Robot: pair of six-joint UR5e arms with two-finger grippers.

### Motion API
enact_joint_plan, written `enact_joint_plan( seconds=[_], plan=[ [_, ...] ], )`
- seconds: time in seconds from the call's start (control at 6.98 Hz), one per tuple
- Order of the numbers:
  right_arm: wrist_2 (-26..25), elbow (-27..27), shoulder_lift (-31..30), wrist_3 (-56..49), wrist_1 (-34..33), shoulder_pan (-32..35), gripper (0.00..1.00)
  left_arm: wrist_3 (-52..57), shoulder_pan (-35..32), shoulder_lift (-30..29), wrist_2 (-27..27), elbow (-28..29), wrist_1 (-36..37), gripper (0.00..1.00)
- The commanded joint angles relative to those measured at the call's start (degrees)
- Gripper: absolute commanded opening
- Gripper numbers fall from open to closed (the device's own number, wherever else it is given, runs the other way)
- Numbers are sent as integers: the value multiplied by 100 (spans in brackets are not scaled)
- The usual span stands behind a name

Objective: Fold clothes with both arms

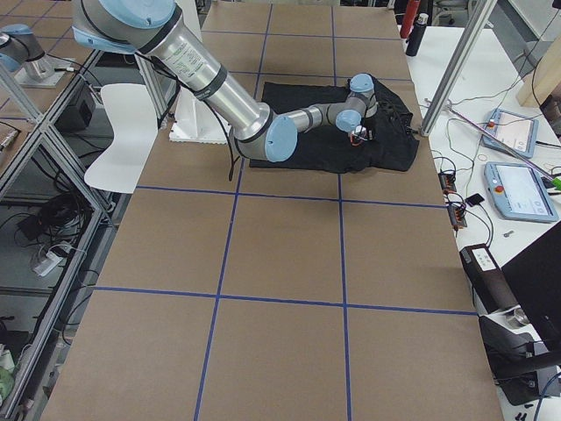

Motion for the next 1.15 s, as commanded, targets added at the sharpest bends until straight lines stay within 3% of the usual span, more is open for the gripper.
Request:
enact_joint_plan(
  seconds=[0.0, 0.14, 0.29, 0.43, 0.57, 0.72, 1.0],
  plan=[
    [-156, -41, 14, 156, 0, -100, 55, -1292, 708, -753, 45, 204, -324, 100],
    [-147, 11, 14, 218, 0, -91, 100, -1821, 1077, -1444, 81, 649, -342, 99],
    [-121, 308, -64, 244, -9, -91, 100, -1913, 1203, -2060, 98, 1254, -351, 98],
    [-34, 833, -343, 471, -35, -100, 100, -1914, 1439, -2563, 508, 1913, -707, 95],
    [184, 1517, -738, 499, -235, -100, 100, -1940, 1798, -2620, 1286, 2441, -1572, 90],
    [248, 1924, -872, 499, -577, -91, 100, -1958, 1819, -2664, 1346, 2908, -1886, 100],
    [318, 2775, -1380, 499, -792, -73, 100, -2474, 1828, -3250, 1417, 3943, -2098, 95]
  ],
)
